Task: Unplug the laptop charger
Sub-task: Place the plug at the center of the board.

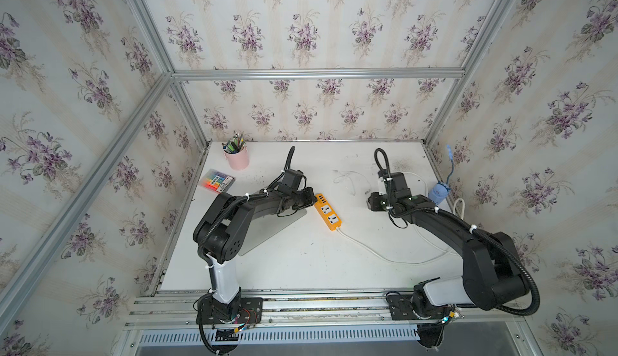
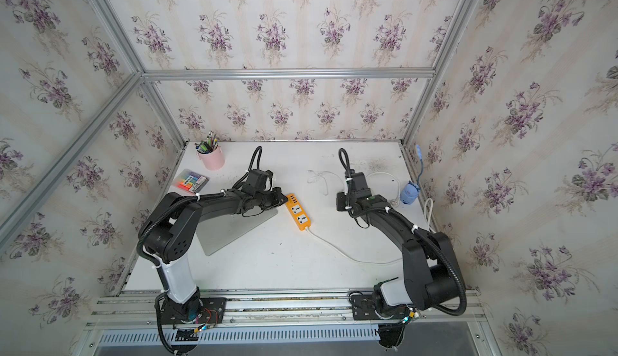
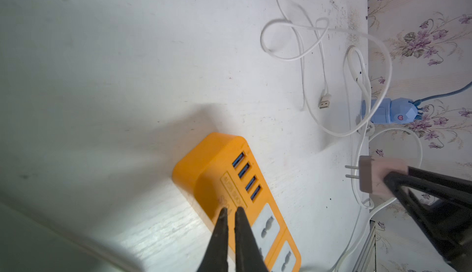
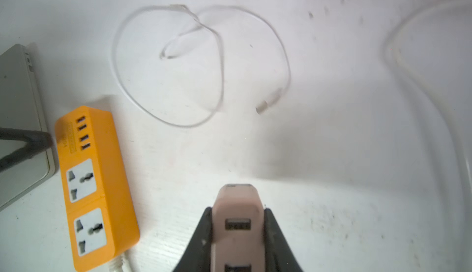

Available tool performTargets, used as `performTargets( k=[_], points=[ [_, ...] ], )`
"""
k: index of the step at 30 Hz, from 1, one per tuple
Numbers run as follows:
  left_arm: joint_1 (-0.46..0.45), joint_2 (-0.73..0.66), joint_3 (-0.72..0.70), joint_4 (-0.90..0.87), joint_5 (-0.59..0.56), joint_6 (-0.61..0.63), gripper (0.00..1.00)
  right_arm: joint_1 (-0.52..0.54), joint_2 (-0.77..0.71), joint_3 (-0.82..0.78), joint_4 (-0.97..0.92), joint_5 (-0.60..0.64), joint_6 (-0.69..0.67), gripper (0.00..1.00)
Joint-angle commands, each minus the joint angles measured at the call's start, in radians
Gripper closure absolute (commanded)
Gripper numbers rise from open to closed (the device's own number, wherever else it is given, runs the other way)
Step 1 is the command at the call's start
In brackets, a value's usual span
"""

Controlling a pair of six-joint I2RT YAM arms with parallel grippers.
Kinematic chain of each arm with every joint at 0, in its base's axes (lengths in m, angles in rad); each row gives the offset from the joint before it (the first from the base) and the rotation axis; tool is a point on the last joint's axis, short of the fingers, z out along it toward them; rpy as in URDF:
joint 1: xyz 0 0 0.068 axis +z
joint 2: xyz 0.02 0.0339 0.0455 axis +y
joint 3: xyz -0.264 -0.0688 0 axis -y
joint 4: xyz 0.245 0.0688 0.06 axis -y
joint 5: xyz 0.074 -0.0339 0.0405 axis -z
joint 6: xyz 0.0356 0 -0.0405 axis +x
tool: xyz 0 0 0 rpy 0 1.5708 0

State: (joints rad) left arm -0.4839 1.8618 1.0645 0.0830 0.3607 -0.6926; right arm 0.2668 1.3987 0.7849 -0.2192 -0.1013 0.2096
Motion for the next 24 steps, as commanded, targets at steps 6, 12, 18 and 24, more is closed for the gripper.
performTargets(
  k=[6,12,18,24],
  points=[
    [0.002,-0.103,0.025,-0.026,0.016,0.077,0.77,-0.120,0.090,-0.083,0.190,-0.408,0.076,0.96],
    [0.069,-0.187,-0.029,-0.022,-0.005,0.118,0.48,-0.160,0.245,-0.069,0.220,-0.441,0.051,0.95],
    [0.157,-0.247,-0.039,-0.084,-0.046,0.195,0.00,-0.161,0.241,-0.072,0.175,-0.319,0.003,0.77],
    [0.234,-0.300,-0.038,-0.169,-0.150,0.312,0.00,-0.161,0.203,-0.052,0.085,-0.181,-0.045,0.58]
  ],
)
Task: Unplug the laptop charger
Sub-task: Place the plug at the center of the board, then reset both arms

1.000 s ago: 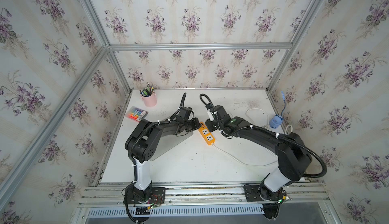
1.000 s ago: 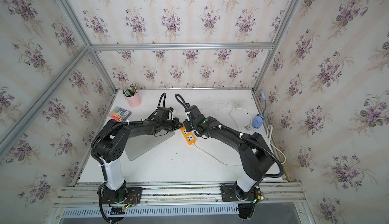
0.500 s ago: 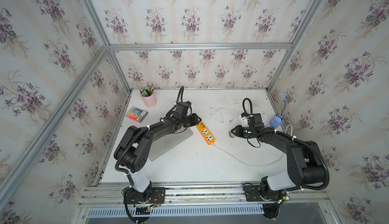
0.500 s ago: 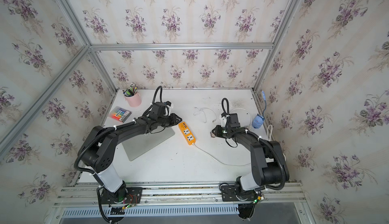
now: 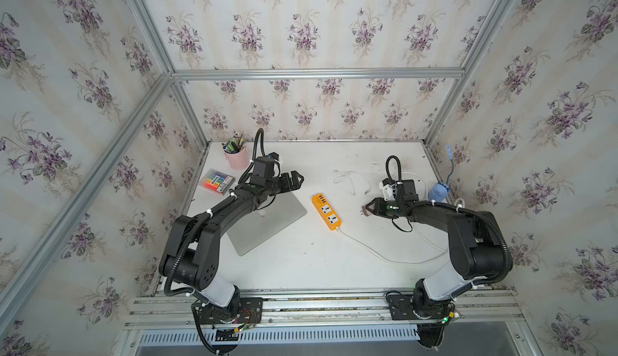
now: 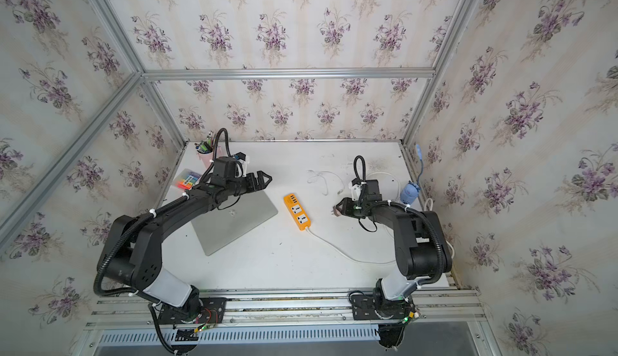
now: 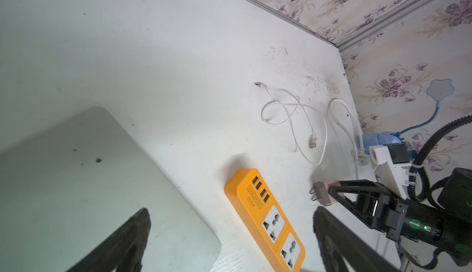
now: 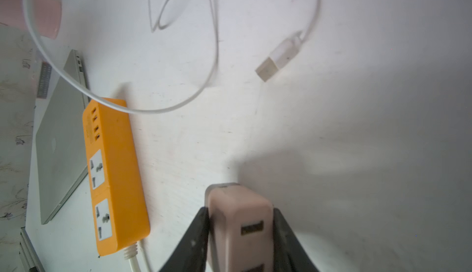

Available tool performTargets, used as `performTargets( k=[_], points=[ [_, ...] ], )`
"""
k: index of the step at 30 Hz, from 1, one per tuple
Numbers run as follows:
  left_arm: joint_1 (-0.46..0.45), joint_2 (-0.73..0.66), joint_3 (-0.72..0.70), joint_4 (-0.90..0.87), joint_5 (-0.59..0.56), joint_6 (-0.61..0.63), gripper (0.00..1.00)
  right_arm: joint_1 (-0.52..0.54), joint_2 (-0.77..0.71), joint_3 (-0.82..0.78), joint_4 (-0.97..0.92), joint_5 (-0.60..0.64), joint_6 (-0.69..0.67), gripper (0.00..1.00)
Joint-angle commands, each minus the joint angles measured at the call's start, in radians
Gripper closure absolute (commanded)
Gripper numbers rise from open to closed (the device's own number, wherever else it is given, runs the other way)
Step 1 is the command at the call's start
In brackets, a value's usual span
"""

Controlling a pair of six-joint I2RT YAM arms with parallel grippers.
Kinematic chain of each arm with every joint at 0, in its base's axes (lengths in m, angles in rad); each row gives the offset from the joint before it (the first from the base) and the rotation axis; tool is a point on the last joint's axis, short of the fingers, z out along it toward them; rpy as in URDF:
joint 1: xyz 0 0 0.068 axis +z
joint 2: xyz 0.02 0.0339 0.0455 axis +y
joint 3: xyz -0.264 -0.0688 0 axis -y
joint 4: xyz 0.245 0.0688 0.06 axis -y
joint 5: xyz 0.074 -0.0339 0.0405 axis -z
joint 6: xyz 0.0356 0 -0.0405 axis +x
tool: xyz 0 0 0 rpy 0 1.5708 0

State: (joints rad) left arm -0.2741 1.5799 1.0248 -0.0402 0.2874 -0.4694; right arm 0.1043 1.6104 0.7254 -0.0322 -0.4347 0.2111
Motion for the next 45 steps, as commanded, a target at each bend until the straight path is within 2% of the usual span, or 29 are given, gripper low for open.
performTargets(
  k=[1,7,11,13,17,19,22,24,25,27,28,30,32,33,35,36,37,40,41,42,45],
  points=[
    [0.041,-0.028,-0.001,-0.056,-0.100,0.114,0.00,0.002,-0.015,0.008,-0.114,0.177,-0.050,0.55],
    [0.135,-0.081,-0.034,-0.098,-0.272,0.233,0.00,0.003,-0.035,0.036,-0.171,0.248,-0.073,0.49],
    [0.174,-0.155,-0.151,-0.021,-0.383,0.305,0.00,0.003,-0.120,0.092,-0.223,0.309,-0.097,0.44],
    [0.174,-0.210,-0.226,0.067,-0.436,0.347,0.00,0.003,-0.169,0.107,-0.194,0.350,-0.114,0.38],
    [0.182,-0.196,-0.302,0.197,-0.447,0.379,0.00,-0.031,-0.237,0.032,0.051,0.401,-0.128,0.20],
    [0.186,-0.186,-0.294,0.182,-0.438,0.406,0.00,-0.078,-0.260,-0.068,0.268,0.381,-0.100,0.16],
    [0.193,-0.200,-0.375,0.332,-0.442,0.461,0.00,-0.086,-0.282,-0.223,0.549,0.411,-0.113,0.10],
    [0.222,-0.200,-0.409,0.375,-0.411,0.444,0.01,-0.087,-0.295,-0.326,0.741,0.428,-0.125,0.06],
    [0.237,-0.190,-0.434,0.420,-0.392,0.436,0.00,-0.086,-0.304,-0.380,0.837,0.430,-0.129,0.01],
    [0.246,-0.170,-0.493,0.530,-0.360,0.436,0.00,-0.086,-0.312,-0.459,0.982,0.431,-0.147,0.00],
    [0.246,-0.132,-0.523,0.609,-0.354,0.441,0.00,-0.087,-0.306,-0.483,1.023,0.437,-0.155,0.00],
    [0.245,-0.139,-0.532,0.604,-0.316,0.454,0.00,-0.087,-0.285,-0.502,1.064,0.452,-0.160,0.00],
    [0.244,-0.133,-0.559,0.660,-0.297,0.463,0.00,-0.087,-0.288,-0.502,1.066,0.447,-0.163,0.00],
    [0.241,-0.128,-0.581,0.703,-0.288,0.471,0.00,-0.087,-0.283,-0.522,1.132,0.443,-0.165,0.00],
    [0.241,-0.076,-0.652,0.894,-0.286,0.475,0.00,-0.087,-0.247,-0.564,1.261,0.450,-0.179,0.00],
    [0.239,-0.083,-0.658,0.887,-0.283,0.473,0.00,-0.089,-0.212,-0.579,1.321,0.465,-0.175,0.00],
    [0.239,-0.111,-0.637,0.804,-0.289,0.472,0.00,-0.089,-0.174,-0.589,1.376,0.459,-0.174,0.00],
    [0.239,-0.089,-0.617,0.800,-0.293,0.471,0.00,-0.089,-0.060,-0.603,1.524,0.413,-0.196,0.00],
    [0.236,-0.099,-0.612,0.773,-0.300,0.474,0.00,-0.089,-0.074,-0.575,1.438,0.411,-0.195,0.00],
    [0.231,-0.091,-0.603,0.771,-0.301,0.477,0.00,-0.089,-0.096,-0.511,1.265,0.411,-0.196,0.00],
    [0.198,-0.079,-0.549,0.681,-0.333,0.509,0.00,-0.082,-0.085,-0.512,1.296,0.448,-0.191,0.00]
  ],
)
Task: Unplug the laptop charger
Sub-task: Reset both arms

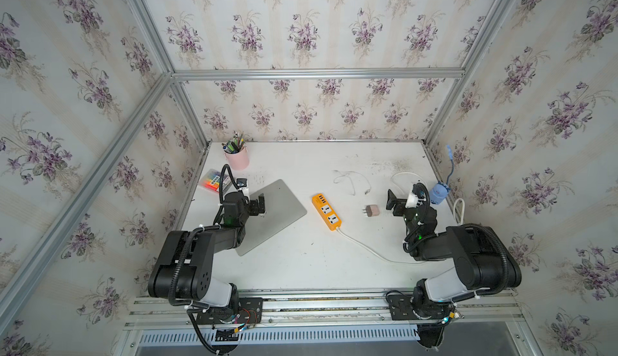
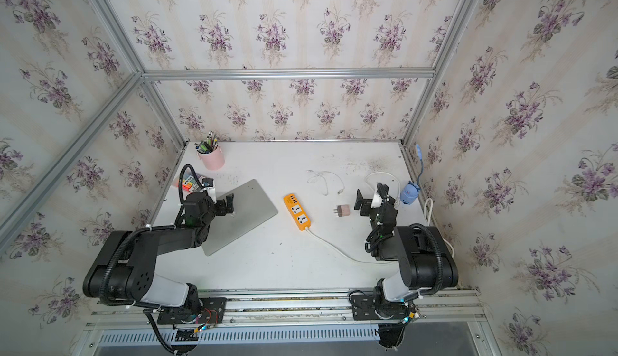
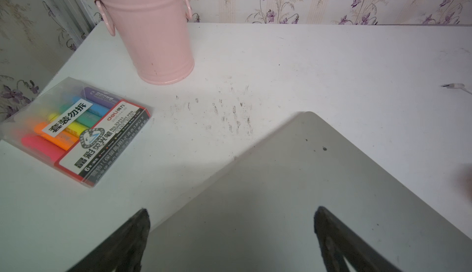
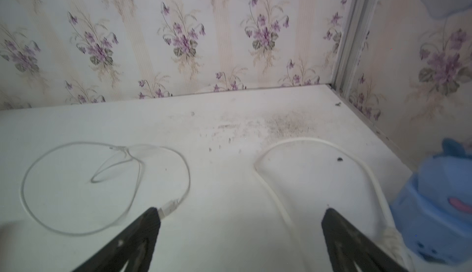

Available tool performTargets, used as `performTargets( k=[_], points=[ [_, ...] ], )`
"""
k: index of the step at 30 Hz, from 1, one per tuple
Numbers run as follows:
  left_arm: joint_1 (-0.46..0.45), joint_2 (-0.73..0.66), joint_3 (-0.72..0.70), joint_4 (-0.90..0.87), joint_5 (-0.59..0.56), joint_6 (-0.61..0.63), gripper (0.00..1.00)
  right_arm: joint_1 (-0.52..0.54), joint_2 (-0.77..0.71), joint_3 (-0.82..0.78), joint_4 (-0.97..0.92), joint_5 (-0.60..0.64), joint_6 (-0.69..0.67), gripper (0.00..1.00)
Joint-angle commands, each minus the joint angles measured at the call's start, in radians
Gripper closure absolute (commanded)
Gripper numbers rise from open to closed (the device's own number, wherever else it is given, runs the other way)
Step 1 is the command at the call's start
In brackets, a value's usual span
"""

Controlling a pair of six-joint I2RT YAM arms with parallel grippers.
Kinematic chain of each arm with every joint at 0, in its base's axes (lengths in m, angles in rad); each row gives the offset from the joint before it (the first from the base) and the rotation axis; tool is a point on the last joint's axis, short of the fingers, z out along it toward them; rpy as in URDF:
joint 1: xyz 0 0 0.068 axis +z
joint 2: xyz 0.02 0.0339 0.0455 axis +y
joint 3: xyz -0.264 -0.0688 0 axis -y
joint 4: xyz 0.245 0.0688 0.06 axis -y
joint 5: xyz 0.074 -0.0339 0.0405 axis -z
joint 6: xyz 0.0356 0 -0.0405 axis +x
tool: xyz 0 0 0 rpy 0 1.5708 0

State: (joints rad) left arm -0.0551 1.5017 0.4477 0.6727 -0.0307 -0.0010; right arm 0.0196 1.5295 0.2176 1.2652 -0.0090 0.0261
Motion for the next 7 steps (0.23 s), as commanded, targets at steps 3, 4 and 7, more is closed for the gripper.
performTargets(
  k=[3,4,7],
  points=[
    [-0.028,0.009,0.023,-0.013,-0.016,0.045,0.00,0.008,0.003,0.015,-0.027,0.039,-0.008,0.00],
    [-0.027,0.010,0.016,0.009,-0.015,0.046,0.00,0.009,0.001,0.015,-0.023,0.039,-0.009,0.00],
    [-0.029,0.003,0.009,0.012,-0.015,0.053,0.00,0.009,0.003,0.014,-0.022,0.040,-0.009,0.00]
  ],
)
